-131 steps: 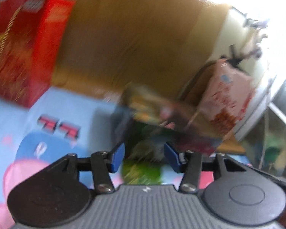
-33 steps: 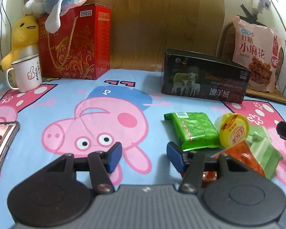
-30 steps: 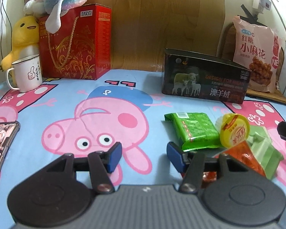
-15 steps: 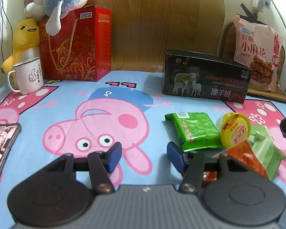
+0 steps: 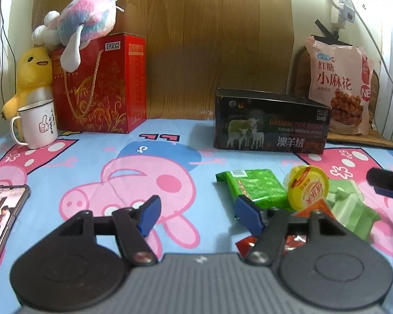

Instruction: Organize snacks

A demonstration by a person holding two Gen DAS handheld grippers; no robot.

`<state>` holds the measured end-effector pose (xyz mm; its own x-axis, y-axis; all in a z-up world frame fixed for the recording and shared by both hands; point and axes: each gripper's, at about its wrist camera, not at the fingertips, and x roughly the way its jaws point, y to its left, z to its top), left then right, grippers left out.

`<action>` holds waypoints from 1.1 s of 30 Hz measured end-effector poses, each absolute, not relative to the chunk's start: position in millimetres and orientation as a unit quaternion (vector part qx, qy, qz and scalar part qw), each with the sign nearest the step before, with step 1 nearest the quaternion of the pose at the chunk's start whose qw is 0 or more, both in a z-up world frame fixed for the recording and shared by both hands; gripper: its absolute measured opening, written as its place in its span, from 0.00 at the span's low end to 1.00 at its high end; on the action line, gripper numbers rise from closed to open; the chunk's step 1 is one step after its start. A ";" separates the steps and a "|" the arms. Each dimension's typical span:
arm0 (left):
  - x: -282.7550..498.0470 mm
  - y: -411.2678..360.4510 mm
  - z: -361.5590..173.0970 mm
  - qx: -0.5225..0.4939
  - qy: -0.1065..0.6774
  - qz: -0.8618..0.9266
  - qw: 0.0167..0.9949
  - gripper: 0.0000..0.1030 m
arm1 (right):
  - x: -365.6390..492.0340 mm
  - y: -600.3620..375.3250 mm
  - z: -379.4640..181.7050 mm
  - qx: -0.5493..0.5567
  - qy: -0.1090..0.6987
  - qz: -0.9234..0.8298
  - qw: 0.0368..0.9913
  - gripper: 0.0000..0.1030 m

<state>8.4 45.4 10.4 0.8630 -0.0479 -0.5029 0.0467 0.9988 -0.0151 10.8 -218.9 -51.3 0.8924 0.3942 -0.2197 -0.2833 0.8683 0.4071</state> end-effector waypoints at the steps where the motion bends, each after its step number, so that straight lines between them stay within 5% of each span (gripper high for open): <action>1: 8.2 45.7 10.4 -0.002 0.260 -0.025 0.965 0.64 | 11.4 -217.7 -51.1 0.182 0.154 0.178 0.955 0.59; 33: 4.8 46.8 11.6 -0.003 0.251 -0.026 0.968 0.64 | 12.0 -205.0 -49.9 0.136 0.168 0.202 0.955 0.59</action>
<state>4.8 46.8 11.6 0.8725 -0.0525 -0.4858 0.0499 0.9986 -0.0184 12.0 -205.0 -49.9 0.8619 0.4318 -0.2657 -0.3406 0.8813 0.3274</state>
